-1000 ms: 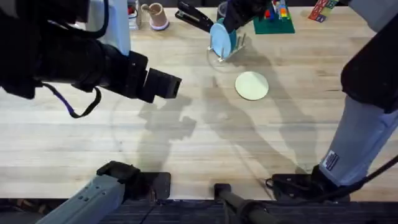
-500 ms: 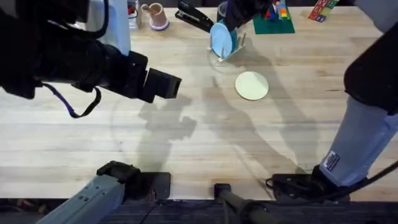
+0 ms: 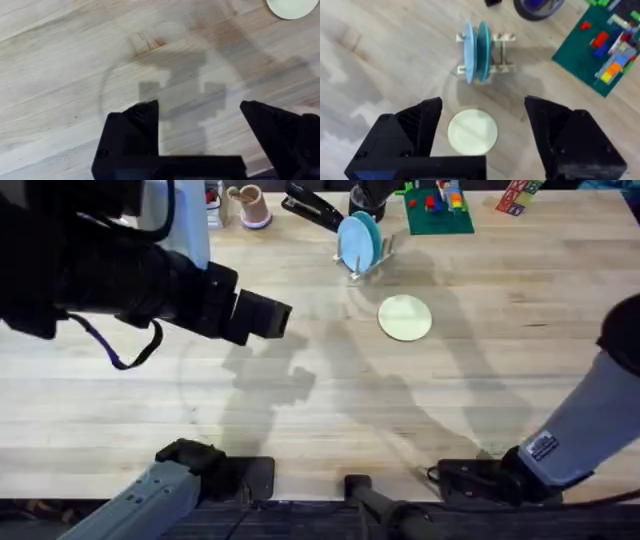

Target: Pick up the plates from the table one by one and place each into a slot on the dish rack.

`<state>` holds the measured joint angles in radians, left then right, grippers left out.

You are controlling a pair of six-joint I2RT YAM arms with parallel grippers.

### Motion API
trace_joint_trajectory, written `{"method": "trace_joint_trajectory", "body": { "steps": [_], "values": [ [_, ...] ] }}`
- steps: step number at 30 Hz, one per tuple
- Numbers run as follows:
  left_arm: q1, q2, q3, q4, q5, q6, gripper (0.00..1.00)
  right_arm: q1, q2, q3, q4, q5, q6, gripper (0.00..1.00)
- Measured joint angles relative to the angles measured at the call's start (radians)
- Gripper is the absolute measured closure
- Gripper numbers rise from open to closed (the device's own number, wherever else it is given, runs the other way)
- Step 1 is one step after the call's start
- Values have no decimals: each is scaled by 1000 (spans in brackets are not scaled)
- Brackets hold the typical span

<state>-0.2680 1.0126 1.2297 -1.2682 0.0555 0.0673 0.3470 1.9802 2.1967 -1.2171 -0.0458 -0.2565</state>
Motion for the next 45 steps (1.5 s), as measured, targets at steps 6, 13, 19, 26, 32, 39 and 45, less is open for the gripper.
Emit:
{"method": "trace_joint_trajectory", "body": {
  "steps": [6, 13, 19, 26, 32, 39, 45],
  "values": [
    [0, 0, 0, -1, 0, 0, 6, 0, -44, 0, -50, 0, 4, 8],
    [0, 0, 0, -5, 0, 0, 6, -37, -162, -40, -63, 0, 23, 8],
    [0, 0, 0, -5, 3, 0, 6, -113, -308, -178, -63, 0, 46, 8],
    [0, 0, 0, -3, 27, 0, 7, -169, -483, -423, -46, 0, 68, 7],
    [0, 0, 0, 0, 81, 0, 7, -171, -634, -626, -40, 0, 70, 6],
    [0, 1, 0, 15, 178, 0, 7, -173, -760, -772, -41, 24, 109, 6],
    [0, 42, 3, 51, 268, -1, 6, -235, -790, -791, -86, 60, 172, 7]
  ]
}}
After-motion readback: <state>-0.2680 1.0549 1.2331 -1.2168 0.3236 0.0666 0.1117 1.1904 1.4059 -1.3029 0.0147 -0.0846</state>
